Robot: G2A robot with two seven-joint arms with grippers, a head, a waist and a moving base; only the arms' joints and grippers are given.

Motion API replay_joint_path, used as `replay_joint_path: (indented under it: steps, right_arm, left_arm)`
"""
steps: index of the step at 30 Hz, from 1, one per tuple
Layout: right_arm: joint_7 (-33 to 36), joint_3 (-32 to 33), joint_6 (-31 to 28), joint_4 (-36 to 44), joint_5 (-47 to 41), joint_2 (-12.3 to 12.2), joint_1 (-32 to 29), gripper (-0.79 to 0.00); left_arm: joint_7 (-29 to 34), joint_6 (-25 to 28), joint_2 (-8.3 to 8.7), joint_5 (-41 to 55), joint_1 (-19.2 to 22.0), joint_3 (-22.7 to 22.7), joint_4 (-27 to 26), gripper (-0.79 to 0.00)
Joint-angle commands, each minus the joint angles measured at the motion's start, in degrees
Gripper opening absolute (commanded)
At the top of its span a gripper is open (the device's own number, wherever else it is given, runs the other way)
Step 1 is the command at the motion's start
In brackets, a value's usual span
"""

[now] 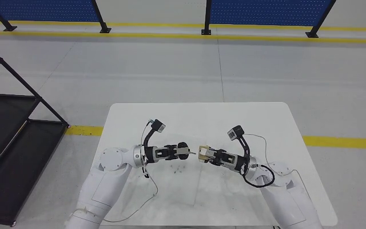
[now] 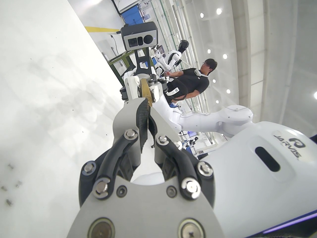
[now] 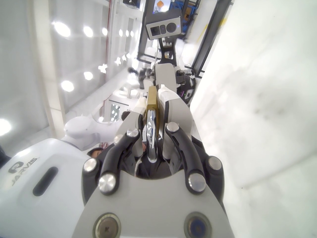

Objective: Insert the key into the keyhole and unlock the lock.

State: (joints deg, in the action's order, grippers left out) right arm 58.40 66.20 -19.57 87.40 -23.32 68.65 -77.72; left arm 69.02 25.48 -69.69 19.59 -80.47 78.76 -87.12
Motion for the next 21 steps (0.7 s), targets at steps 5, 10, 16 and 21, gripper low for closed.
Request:
replay_joint_path:
  steps: [5,10,16,21]
  right_arm:
    - [-0.83,-0.29,-0.32,0.07,0.79,-0.11,0.13,-0.785]
    - [-1.50,-0.49,-0.40,0.19,0.85,-0.20,0.02,-0.785]
    - [-2.13,-0.80,-0.33,0.16,0.52,-0.27,0.02,-0.785]
    - [-2.77,-1.04,-0.31,0.11,0.41,-0.31,0.07,-0.785]
  left_arm:
    - [-0.44,0.16,0.36,0.31,0.05,-0.39,0.02,-0.785]
    - [-0.88,0.09,0.59,0.64,0.22,-1.08,0.19,-0.785]
    - [-2.72,0.58,0.83,0.36,0.40,-1.59,0.32,-0.785]
    - [-3.54,0.85,1.06,0.14,0.41,-2.01,0.24,-0.785]
